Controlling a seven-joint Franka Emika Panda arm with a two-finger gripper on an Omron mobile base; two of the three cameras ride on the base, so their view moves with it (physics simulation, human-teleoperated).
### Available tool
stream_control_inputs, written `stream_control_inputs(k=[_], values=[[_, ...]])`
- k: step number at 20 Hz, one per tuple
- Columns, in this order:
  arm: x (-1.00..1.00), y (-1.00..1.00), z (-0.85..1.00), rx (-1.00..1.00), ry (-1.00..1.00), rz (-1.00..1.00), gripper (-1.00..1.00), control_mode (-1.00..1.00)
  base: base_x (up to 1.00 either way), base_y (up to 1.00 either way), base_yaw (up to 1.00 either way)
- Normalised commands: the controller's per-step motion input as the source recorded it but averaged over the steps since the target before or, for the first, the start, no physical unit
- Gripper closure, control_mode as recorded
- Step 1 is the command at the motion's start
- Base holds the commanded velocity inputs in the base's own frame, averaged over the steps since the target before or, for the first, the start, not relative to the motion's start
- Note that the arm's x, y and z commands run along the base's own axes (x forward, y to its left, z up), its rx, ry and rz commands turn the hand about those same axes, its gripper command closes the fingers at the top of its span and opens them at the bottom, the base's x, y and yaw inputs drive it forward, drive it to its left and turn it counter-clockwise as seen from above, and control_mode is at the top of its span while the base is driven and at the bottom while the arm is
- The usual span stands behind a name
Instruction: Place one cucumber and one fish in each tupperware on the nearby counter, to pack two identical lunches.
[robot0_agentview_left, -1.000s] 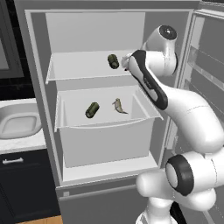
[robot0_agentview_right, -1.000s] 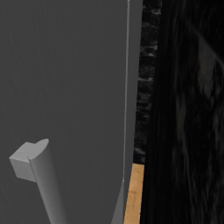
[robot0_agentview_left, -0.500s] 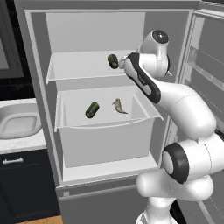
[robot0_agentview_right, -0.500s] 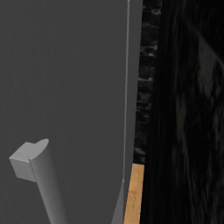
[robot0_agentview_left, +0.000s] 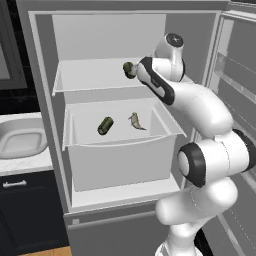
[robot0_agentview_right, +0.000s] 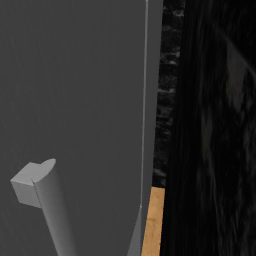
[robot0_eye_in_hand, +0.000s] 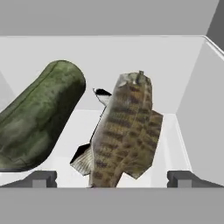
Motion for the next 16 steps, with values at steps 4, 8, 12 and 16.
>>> stream_control_inputs(k=[4,8,12,16], values=[[0.49,0.00,-0.22,0.00,0.00,0.00,-1.00,-1.00,0.00,0.00,0.00],[0.42,0.01,-0.30,0.00,0.00,0.00,-1.00,-1.00,0.00,0.00,0.00],[0.36,0.05,-0.28,0.00,0.00,0.00,-1.00,-1.00,0.00,0.00,0.00],[0.06,0.04,-0.37,-0.01,0.00,0.00,1.00,-1.00,0.00,0.00,0.00]])
